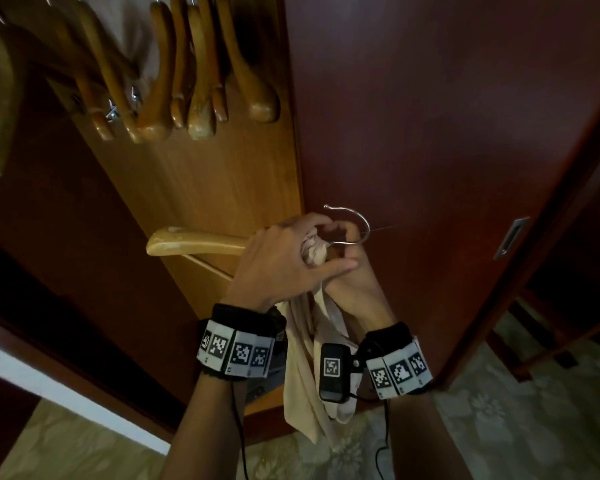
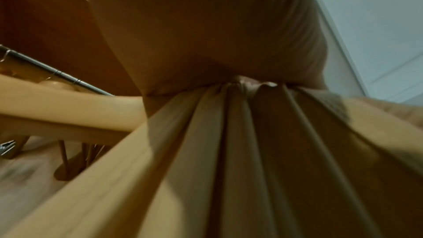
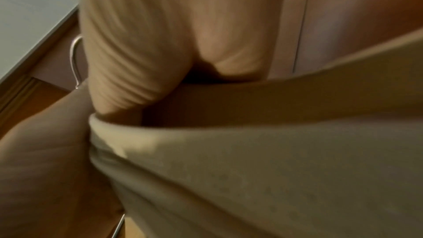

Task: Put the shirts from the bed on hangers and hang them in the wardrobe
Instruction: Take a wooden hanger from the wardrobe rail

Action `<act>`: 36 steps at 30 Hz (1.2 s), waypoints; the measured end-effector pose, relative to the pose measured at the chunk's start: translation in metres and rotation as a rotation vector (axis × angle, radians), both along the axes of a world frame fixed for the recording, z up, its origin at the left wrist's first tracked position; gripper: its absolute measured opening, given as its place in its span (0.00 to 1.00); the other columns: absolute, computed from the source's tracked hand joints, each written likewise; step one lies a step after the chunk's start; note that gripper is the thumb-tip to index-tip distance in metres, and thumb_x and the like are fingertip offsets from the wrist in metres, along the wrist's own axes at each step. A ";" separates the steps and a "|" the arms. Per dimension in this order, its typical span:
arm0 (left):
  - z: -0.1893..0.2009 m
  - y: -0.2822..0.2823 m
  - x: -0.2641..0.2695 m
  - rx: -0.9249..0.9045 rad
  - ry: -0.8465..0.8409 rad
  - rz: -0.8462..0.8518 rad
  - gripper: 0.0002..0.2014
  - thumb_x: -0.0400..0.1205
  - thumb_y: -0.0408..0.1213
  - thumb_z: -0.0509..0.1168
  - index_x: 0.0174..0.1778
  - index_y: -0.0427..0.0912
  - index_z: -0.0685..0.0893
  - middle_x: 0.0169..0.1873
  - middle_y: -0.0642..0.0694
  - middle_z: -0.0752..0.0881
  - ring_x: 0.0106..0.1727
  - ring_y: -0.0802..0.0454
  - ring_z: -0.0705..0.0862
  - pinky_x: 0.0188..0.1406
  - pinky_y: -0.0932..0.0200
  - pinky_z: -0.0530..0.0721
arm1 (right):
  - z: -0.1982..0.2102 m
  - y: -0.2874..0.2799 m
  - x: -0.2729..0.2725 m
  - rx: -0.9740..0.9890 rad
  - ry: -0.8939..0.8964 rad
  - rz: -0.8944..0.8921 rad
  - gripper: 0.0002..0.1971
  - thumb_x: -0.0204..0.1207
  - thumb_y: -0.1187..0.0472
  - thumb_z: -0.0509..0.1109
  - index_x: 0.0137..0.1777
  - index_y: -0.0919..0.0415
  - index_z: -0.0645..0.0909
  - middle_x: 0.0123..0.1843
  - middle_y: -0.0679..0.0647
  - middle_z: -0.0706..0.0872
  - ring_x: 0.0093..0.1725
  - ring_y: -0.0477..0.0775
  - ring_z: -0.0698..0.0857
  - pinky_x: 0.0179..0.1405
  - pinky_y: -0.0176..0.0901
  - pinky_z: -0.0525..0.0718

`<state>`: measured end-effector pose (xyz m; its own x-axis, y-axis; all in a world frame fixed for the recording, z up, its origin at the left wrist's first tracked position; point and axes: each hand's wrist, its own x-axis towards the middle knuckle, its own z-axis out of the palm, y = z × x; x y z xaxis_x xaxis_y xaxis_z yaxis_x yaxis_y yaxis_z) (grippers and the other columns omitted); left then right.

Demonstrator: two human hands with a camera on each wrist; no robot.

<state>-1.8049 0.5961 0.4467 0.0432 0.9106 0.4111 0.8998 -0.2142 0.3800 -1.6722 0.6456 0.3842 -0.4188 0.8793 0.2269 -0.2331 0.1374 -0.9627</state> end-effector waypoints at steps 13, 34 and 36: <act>0.000 -0.003 -0.005 0.226 0.088 0.092 0.14 0.81 0.58 0.63 0.39 0.53 0.81 0.37 0.55 0.85 0.34 0.49 0.84 0.32 0.52 0.80 | -0.001 -0.007 -0.018 0.085 0.020 -0.081 0.34 0.72 0.80 0.80 0.69 0.55 0.70 0.57 0.46 0.90 0.58 0.46 0.91 0.56 0.43 0.87; -0.015 -0.018 -0.051 0.450 -0.207 0.612 0.23 0.90 0.45 0.60 0.28 0.42 0.72 0.20 0.42 0.76 0.22 0.38 0.75 0.23 0.50 0.67 | -0.029 0.033 0.051 -0.309 -0.444 -0.440 0.36 0.92 0.34 0.41 0.70 0.56 0.85 0.71 0.52 0.81 0.71 0.58 0.81 0.73 0.52 0.74; -0.017 -0.018 -0.049 0.475 -0.235 0.630 0.24 0.91 0.47 0.59 0.28 0.40 0.73 0.21 0.40 0.76 0.22 0.37 0.75 0.23 0.45 0.72 | -0.034 0.034 0.048 -0.463 -0.176 -0.485 0.37 0.91 0.31 0.40 0.63 0.55 0.85 0.67 0.56 0.86 0.62 0.56 0.85 0.69 0.59 0.83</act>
